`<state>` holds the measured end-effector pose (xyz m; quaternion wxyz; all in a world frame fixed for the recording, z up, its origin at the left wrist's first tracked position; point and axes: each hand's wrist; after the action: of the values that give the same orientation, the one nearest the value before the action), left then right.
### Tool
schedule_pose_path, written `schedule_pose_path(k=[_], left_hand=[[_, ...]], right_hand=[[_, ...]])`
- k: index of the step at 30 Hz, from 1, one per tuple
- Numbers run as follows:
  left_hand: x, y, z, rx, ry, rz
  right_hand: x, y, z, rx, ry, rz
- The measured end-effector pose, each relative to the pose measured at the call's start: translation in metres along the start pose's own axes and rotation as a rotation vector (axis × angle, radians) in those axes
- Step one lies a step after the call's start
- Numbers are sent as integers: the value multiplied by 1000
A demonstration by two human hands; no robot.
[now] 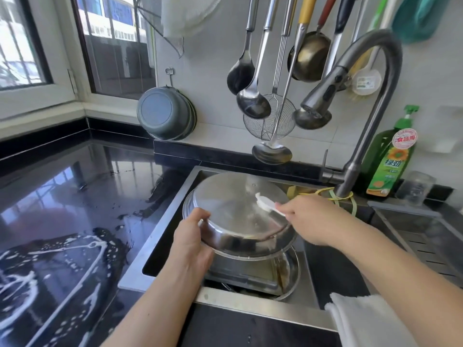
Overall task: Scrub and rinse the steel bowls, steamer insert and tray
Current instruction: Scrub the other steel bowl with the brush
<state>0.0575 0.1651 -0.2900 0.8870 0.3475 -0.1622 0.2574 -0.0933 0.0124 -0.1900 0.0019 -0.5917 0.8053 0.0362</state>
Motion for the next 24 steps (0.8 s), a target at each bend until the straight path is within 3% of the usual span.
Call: schedule_pose_path(k=[2, 6, 10, 12, 17, 21, 24], left_hand=[[1, -1, -2, -6, 24, 13], [4, -6, -5, 13, 71, 22], [3, -2, -1, 13, 70, -1], [4, -1, -1, -28, 98, -35], [1, 0, 3, -73, 79, -55], [-2, 12, 13, -75, 47, -28], [-6, 17, 18, -33, 51, -5]], right_hand=[[7, 0, 5, 24, 6, 99], [-21, 32, 20, -29, -267, -74], [20, 23, 31, 257, -143, 131], [26, 31, 53, 379, -225, 100], [47, 46, 73, 425, -415, 74], [32, 48, 81, 400, -480, -148], [41, 35, 76, 506, -410, 15]])
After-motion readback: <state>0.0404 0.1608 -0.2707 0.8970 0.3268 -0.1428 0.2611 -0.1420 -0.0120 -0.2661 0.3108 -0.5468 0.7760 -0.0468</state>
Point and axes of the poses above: each hand's wrist, its own y-axis away from the middle knuckle, its own z-axis out of the palm, x = y × z, and after that the axes turned 14 degrees about -z, right-handed
